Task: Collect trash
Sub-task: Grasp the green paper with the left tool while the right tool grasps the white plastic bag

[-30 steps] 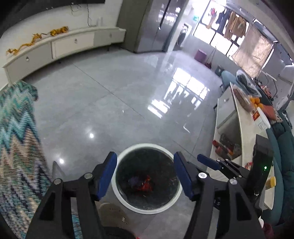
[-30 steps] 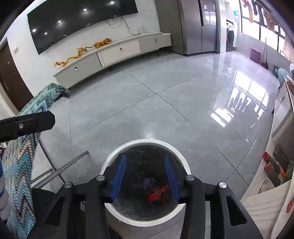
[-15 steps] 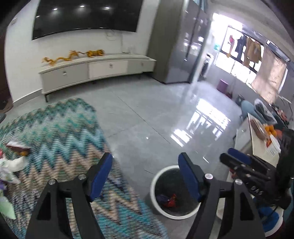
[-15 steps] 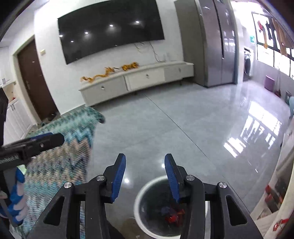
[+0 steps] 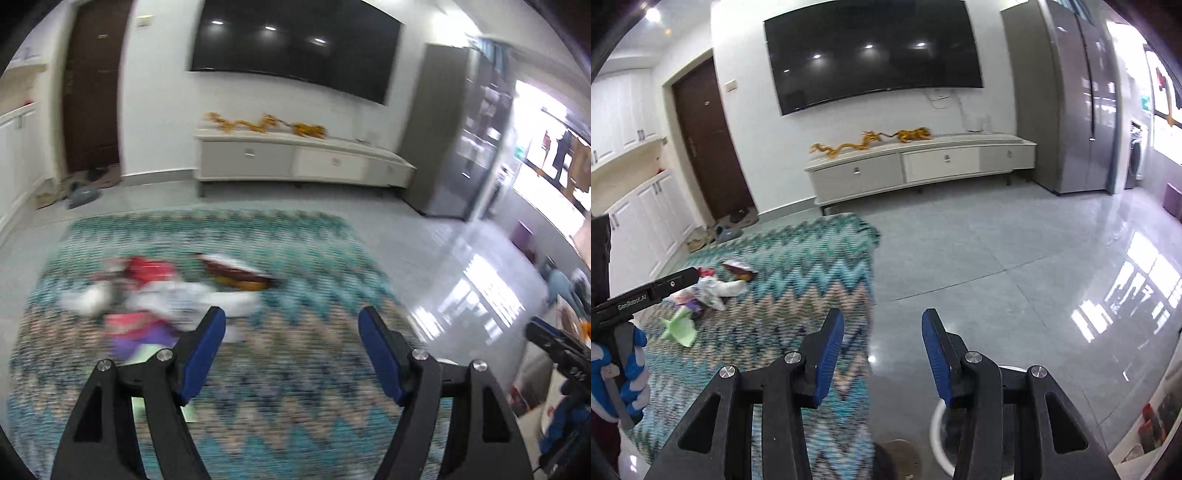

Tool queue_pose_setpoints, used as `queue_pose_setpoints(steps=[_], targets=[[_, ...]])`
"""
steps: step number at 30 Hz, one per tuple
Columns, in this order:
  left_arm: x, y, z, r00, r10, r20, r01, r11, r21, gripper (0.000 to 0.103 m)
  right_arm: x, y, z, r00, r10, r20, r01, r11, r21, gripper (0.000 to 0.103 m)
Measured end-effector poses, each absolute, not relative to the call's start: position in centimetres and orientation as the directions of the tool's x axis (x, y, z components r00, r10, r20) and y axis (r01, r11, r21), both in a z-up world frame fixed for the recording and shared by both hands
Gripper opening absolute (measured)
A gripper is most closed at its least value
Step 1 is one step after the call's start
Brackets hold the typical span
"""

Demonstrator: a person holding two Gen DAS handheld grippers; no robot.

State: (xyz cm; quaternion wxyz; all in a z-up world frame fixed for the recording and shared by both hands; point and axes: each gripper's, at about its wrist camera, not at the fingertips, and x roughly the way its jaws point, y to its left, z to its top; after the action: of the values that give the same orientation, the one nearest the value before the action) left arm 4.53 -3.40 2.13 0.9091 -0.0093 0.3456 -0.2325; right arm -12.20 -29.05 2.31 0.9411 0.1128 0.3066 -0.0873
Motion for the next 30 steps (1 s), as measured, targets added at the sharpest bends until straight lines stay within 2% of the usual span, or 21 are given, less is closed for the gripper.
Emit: queue_pose_setpoints(steps=[5, 11, 16, 20, 30], targets=[[6.2, 4.9, 1.9, 0.719, -0.322, -0.616, 0.276, 0.946, -0.172, 0.073, -10.5, -25.8, 3.7, 0.803, -0.051, -0.593, 0.169, 0.975, 0.145, 0.042], [7.3, 11.0, 2.6, 0.758, -0.262, -0.598, 0.203, 0.965, -0.165, 0.073, -7.7, -22.0, 4.6, 0.809, 0.027, -0.587, 0.086, 0.983, 0.164, 0.045], [7.1, 12.2, 2.9, 0.766, -0.263, -0.587, 0.202, 0.965, -0.168, 0.073, -5.1, -18.9, 5.0, 0.808, 0.097, -0.581, 0.006, 0.985, 0.173, 0.046], [7.4, 12.1, 2.1, 0.722, -0.329, -0.609, 0.230, 0.944, -0.237, 0.073, -3.3, -16.9, 5.5, 0.814, 0.136, -0.565, -0.043, 0.984, 0.175, 0.048], [7.3, 8.7, -0.1, 0.663, -0.358, -0.658, 0.343, 0.926, -0.159, 0.073, 1.2, -10.6, 4.6, 0.771, 0.276, -0.573, -0.211, 0.961, 0.178, 0.049]])
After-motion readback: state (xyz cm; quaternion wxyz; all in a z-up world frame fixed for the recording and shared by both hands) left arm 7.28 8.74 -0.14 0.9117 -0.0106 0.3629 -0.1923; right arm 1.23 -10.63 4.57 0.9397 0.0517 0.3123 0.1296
